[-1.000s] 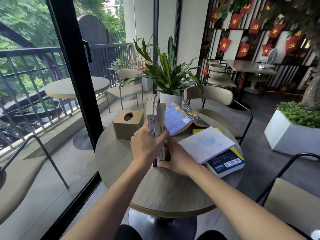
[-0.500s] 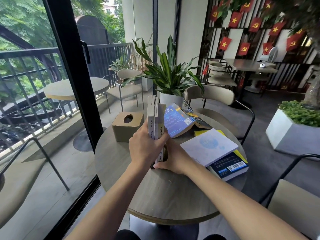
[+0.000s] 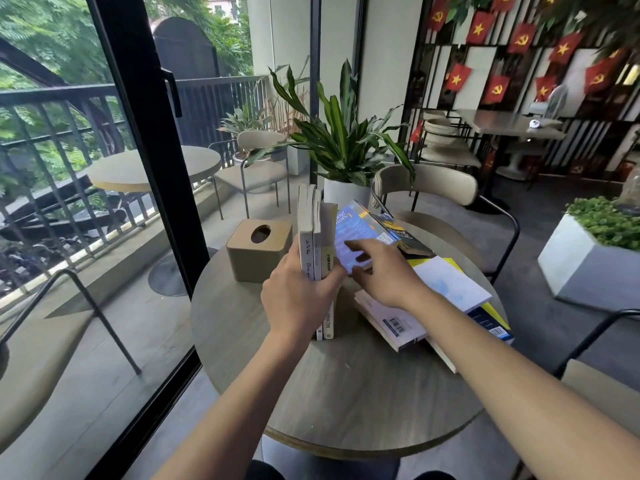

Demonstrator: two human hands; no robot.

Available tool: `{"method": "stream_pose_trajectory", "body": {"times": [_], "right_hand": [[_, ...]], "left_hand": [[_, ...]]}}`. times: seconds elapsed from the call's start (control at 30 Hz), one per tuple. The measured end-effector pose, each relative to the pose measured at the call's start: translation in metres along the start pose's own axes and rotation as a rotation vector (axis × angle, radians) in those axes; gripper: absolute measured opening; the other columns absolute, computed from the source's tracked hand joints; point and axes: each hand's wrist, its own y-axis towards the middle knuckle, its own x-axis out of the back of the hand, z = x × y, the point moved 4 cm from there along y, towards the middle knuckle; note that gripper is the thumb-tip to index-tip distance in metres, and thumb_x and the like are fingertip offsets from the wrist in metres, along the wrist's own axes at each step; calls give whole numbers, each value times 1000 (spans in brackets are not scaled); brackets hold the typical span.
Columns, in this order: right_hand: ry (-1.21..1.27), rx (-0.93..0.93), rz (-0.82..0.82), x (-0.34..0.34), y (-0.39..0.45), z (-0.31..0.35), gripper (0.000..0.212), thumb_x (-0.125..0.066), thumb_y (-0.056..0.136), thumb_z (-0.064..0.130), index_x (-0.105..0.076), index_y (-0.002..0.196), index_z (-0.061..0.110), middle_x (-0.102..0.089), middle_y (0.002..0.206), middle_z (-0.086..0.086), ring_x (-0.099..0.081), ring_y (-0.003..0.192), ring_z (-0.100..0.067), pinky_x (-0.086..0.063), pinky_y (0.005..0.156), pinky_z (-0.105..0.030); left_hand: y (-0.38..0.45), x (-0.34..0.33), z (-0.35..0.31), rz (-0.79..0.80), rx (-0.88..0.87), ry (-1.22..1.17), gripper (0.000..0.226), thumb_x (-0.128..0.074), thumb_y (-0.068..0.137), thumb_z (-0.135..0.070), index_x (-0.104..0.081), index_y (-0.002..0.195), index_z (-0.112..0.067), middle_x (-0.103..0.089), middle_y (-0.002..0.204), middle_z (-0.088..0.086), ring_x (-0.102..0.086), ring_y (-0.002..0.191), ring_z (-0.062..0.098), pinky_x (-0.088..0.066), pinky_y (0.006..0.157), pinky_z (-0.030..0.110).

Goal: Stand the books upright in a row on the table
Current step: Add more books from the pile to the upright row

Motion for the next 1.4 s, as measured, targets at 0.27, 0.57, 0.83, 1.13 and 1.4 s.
{"method": "stream_pose_trajectory", "body": {"times": [0.27,0.57,0.83,1.13,1.4], "right_hand": [[-494,-180,-24,-9,40,-54,101,-56,81,68,-7,155,20,-7,164,-10,-5,149,-32,-17,114,-55],[-502,-366,0,-10,83,-89,116,-60,68,78,-10,153,16,-20,159,-16,-20,144,-37,-24,109,-55],[-447,-422,-20,-16,90,-98,116,-66,67,74,-14,151,12,-36,150,-19,-33,138,-36,-33,107,-52],[-556,-364,-68,-5,58,-89,108,-48,76,79,-9,154,15,-29,155,-15,-30,140,-33,-28,106,-52],[-616,-351,-91,21,3,-90,112,-34,68,91,-18,151,19,-30,154,-14,-27,140,-35,-25,106,-57]], "left_hand": [[3,-12,-2,-8,18,-3,49,-43,67,-65,-59,94,-29,-58,78,-10,-52,69,19,-32,58,31],[12,-25,-3,-19,23,3,52,-39,69,-69,-61,95,-30,-54,79,-13,-43,66,13,-30,57,30],[12,-27,0,-2,54,-2,56,-38,66,-70,-63,97,-30,-55,80,-11,-49,70,17,-31,59,30],[7,-24,-1,33,91,-10,63,-37,67,-73,-56,112,-33,-63,78,-8,-53,73,22,-37,63,32],[3,-24,-2,76,76,17,62,-46,74,-69,-54,121,-31,-64,83,-4,-60,85,31,-38,66,34]]}}
